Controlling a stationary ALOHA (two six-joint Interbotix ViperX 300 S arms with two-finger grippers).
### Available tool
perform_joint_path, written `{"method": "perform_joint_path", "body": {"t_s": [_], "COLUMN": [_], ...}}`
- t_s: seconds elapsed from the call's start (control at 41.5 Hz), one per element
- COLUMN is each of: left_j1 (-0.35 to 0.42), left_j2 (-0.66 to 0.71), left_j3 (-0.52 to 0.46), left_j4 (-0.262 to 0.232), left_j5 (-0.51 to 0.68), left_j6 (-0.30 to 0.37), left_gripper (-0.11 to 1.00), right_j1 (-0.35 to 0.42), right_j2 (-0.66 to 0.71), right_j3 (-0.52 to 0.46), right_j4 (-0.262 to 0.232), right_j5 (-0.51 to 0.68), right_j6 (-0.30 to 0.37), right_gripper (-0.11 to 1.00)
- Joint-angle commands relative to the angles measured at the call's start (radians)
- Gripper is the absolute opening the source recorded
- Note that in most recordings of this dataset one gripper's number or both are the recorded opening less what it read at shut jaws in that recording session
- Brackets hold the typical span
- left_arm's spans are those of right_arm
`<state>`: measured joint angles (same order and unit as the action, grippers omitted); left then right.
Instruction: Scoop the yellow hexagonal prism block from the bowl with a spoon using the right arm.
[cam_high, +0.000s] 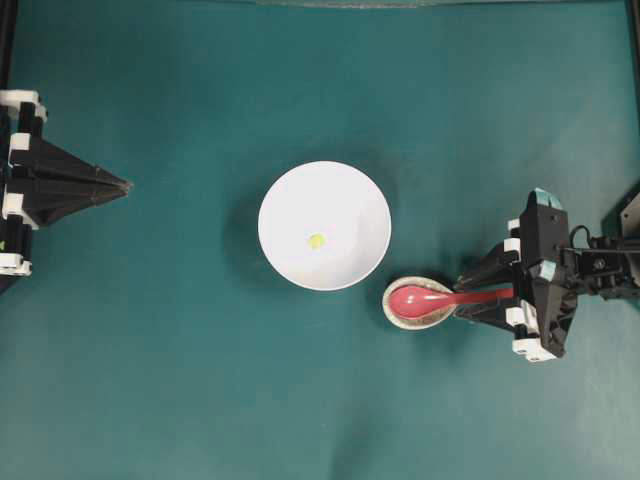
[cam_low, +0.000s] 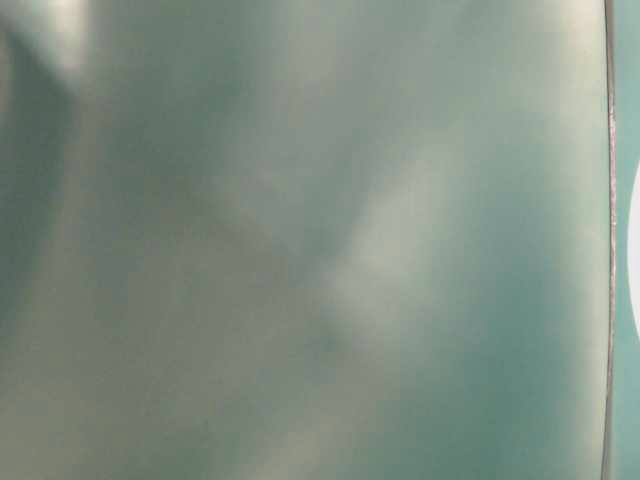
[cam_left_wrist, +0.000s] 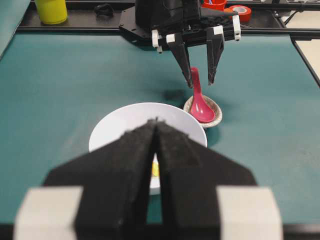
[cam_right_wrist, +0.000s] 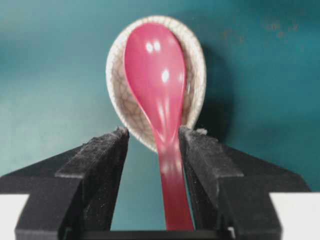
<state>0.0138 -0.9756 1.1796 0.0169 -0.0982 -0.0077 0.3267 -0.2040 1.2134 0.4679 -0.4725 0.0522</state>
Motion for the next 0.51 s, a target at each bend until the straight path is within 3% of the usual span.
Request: {"method": "perform_joint_path", "body": {"t_s": [0.0,0.217,0.482], "left_j1": [0.002,0.002,0.002], "left_j2": [0.011,0.011,0.009], "left_j3": [-0.025,-0.025,-0.025], "left_j4": [0.003,0.003,0.003], "left_j5": [-0.005,-0.005,-0.006], "left_j6": [-0.002,-0.002,0.002], "left_gripper": [0.00,0.00,0.00], "right_j1": [0.000,0.006,0.072], "right_j2": [-0.014,-0.014,0.048], "right_j3": [-0.002,0.043,0.094], "right_j4": [0.000,0.000,0.000], "right_j5": [-0.037,-0.146,-0.368], "right_j6": [-0.006,-0.020,-0.020], "right_gripper": [0.50,0.50,0.50]}}
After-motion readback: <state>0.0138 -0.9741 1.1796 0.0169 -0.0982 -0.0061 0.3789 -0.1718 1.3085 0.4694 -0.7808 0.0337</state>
